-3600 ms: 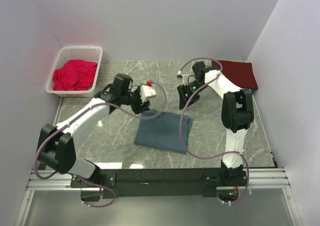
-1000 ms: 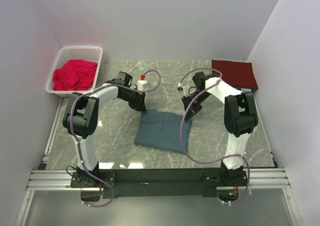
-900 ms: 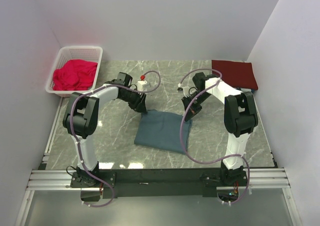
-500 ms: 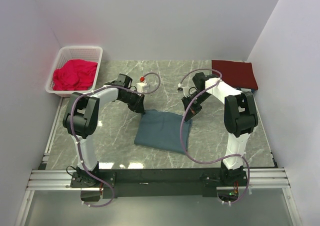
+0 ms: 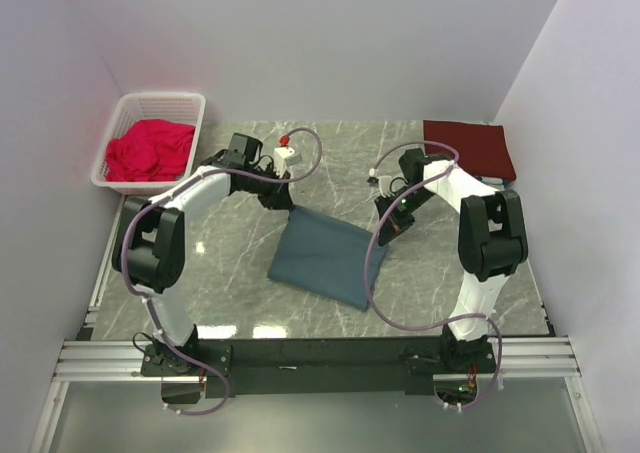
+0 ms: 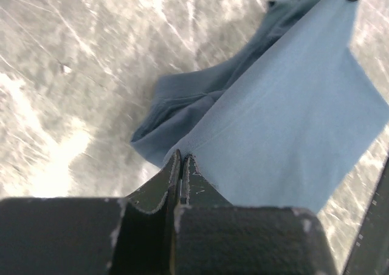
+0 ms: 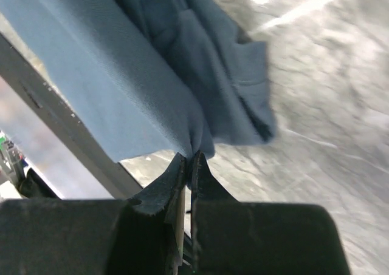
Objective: Fold and stack the t-shirts
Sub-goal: Fold the tshirt
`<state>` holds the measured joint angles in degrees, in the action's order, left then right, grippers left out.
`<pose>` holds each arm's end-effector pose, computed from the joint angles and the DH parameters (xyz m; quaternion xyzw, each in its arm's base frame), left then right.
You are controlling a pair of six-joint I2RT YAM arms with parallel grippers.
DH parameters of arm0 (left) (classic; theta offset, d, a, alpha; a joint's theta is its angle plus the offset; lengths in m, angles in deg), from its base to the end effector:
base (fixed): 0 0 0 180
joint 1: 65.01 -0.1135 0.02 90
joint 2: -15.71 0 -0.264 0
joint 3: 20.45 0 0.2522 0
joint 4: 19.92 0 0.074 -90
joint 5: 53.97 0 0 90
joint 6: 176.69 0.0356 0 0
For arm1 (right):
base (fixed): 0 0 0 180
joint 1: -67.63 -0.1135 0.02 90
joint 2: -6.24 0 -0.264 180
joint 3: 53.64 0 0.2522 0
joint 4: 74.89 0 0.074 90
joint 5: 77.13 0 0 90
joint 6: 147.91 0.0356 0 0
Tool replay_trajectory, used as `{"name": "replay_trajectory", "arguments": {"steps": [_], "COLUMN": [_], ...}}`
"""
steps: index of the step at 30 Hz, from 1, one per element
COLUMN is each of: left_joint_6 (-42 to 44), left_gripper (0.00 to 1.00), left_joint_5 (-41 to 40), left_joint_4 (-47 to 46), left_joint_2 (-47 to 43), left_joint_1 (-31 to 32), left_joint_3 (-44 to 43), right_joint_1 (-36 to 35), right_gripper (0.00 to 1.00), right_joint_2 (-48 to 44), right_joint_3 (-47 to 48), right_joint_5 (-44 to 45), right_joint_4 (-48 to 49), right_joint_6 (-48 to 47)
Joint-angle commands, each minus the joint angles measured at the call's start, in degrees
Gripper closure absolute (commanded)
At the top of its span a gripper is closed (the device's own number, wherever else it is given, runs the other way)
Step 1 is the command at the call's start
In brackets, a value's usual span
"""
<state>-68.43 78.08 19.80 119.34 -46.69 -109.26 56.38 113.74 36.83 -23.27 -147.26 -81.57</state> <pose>0.3573 -0.1434 0.2238 0.3828 0.8099 -0.3419 0.2841 0.3309 0.0872 0.1887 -0.2867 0.9064 0.3078 0.0385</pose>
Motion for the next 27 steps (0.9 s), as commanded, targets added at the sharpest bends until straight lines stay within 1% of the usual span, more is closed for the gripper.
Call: {"name": "replay_trajectory", "arguments": {"steps": [1, 3, 7, 13, 14, 21, 23, 24, 25, 26, 27], "left_joint_6": [-0.2, -0.9, -3.2, -7.2, -7.6, -11.2, -12.1, -13.5, -14.2, -16.1, -17.1], "left_gripper": [0.99, 0.99, 0.99, 0.99, 0.99, 0.99, 0.94, 0.84, 0.80, 0.75, 0.65], "left_joint_5": [-2.6, -3.7, -4.9, -7.4, -7.9, -12.1, -13.1, -13.4, -12.7, -10.6, -8.7], "left_joint_4": [-4.1, -4.9, -7.0, -9.2, -9.3, -8.6, -8.4, -8.6, -9.0, -9.3, -9.6], "left_joint_2": [3.0, 5.5, 10.2, 17.1, 17.4, 16.4, 15.5, 15.2, 14.7, 13.5, 12.7], "left_joint_1": [-0.5, -0.5, -0.5, -0.2, -0.2, -1.1, -1.6, -2.0, -3.2, -3.9, -4.9], "left_joint_3": [-3.3, -4.7, -9.3, -13.2, -13.1, -12.0, -11.5, -11.4, -11.1, -11.1, -10.9], "right_joint_1": [3.2, 5.0, 6.0, 6.0, 5.9, 5.6, 5.4, 5.4, 5.4, 5.4, 5.7], "right_gripper": [1.00, 1.00, 1.00, 1.00, 1.00, 1.00, 0.91, 0.85, 0.72, 0.67, 0.64], "right_joint_2": [0.6, 1.5, 4.3, 10.9, 11.7, 17.6, 18.5, 18.5, 18.5, 18.2, 17.4], "right_joint_3": [-0.1, 0.2, 0.6, 6.0, 8.0, 17.9, 21.1, 22.2, 23.3, 25.1, 25.3], "right_joint_5": [4.6, 6.3, 10.3, 16.2, 17.8, 20.8, 20.3, 20.0, 19.0, 18.2, 17.6], "right_joint_4": [1.6, 2.4, 5.3, 8.9, 9.1, 8.7, 8.5, 8.3, 7.4, 6.8, 6.7], "right_joint_6": [-0.8, -0.7, 0.1, 2.9, 3.2, 4.2, 4.6, 5.3, 5.7, 6.1, 6.5]}}
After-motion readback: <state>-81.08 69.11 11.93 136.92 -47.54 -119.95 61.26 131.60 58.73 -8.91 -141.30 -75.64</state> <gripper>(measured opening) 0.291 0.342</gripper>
